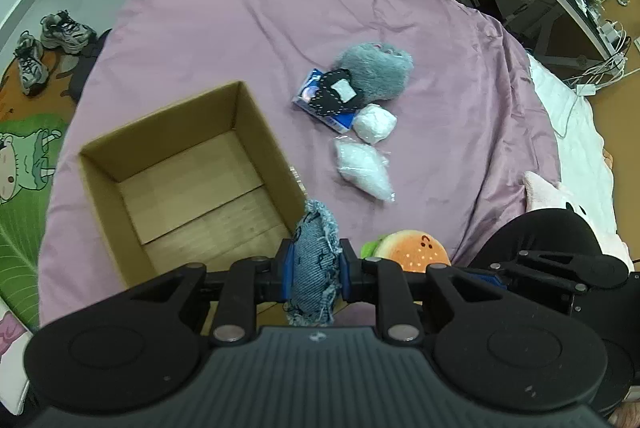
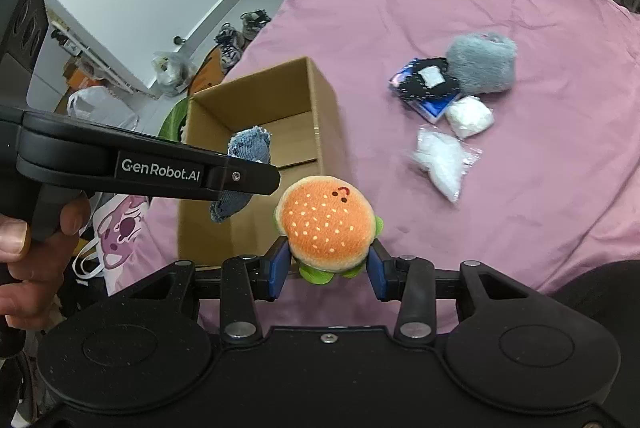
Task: Organize soft objects
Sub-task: 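Carry the denim plush and hamburger plush with both tools over the box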
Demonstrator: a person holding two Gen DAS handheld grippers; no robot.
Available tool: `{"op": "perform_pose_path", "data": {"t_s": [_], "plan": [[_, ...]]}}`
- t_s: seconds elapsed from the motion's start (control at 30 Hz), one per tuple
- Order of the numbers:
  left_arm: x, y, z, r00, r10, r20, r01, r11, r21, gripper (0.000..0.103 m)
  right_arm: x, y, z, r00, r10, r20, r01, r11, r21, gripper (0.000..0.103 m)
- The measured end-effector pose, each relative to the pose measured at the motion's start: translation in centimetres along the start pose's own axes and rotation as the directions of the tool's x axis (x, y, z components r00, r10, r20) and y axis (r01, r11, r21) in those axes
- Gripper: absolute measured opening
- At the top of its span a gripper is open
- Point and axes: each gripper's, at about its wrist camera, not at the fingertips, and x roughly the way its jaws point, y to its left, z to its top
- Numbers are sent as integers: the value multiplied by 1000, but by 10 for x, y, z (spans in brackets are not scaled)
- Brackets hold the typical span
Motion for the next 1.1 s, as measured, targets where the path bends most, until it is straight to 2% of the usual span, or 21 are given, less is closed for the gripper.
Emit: {"op": "perform_pose_path", "data": {"t_s": [0.43, 1.1], "plan": [[-7, 35, -11, 999, 40, 6, -40, 998, -46, 21, 19, 34, 5, 1000, 21, -13, -22, 999, -43, 40], [22, 69, -14, 995, 85, -55, -90, 992, -94, 22, 61, 40, 17, 997, -5, -76, 1, 999, -54, 41]]}}
